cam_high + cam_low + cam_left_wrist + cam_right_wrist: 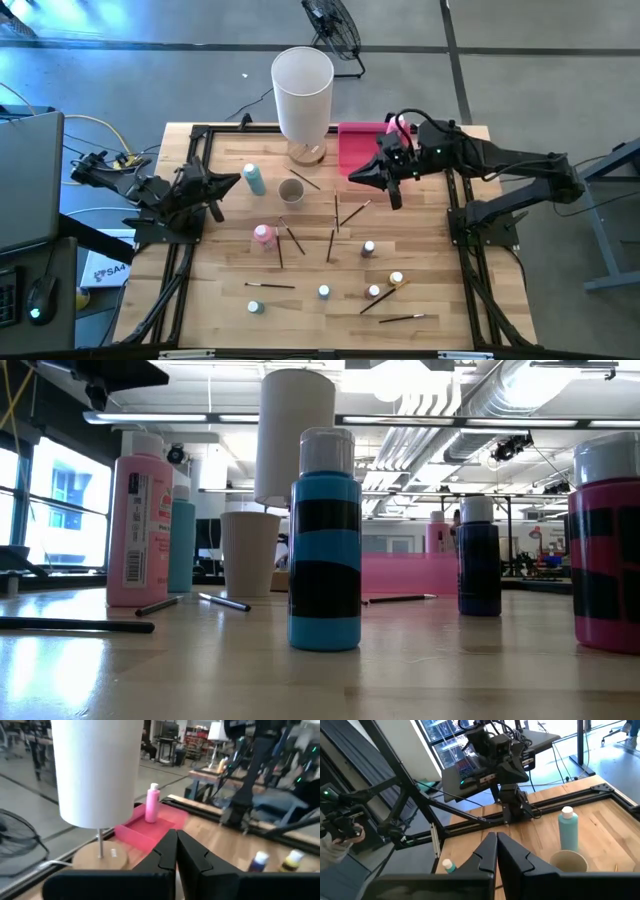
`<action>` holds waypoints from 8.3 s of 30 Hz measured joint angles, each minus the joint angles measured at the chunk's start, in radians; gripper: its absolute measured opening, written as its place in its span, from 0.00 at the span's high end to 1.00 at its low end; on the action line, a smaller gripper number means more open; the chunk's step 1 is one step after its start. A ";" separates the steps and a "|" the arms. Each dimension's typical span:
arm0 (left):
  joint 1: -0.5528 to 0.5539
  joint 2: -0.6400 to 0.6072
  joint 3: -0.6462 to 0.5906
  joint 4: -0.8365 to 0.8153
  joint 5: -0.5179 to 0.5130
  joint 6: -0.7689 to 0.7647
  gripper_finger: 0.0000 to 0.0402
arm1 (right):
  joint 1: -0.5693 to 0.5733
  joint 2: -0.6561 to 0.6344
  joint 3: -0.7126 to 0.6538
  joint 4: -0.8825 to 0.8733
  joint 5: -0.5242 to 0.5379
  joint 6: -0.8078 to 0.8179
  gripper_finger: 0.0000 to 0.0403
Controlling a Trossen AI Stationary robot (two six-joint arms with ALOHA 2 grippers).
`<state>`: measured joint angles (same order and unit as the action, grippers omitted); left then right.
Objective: Pick & Place Paint Supplies
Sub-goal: Put the big blue paint bottle into the pink bin
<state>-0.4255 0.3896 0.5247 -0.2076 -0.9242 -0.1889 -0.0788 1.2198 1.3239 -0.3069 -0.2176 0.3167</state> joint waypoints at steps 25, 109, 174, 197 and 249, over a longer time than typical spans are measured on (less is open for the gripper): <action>0.000 0.021 0.000 -0.525 -0.051 -0.482 0.50 | 0.000 0.000 0.000 -0.012 0.009 -0.006 0.99; 0.845 0.305 0.182 -0.414 0.758 0.078 0.43 | 0.000 0.000 0.000 -0.030 0.069 -0.008 0.99; 0.845 0.522 0.182 -0.413 0.779 0.023 0.67 | 0.000 -0.001 0.000 -0.035 0.069 -0.007 0.99; 0.845 0.525 0.178 -0.374 0.776 0.027 0.66 | 0.000 -0.001 0.000 -0.035 0.058 -0.004 0.99; 0.845 0.515 0.392 -0.483 0.775 0.158 0.69 | 0.000 -0.151 0.001 -0.661 0.124 0.257 0.99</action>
<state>0.4191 0.9051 0.9165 -0.6908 -0.1488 -0.0308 -0.0784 1.0693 1.3247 -0.9675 -0.0936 0.5741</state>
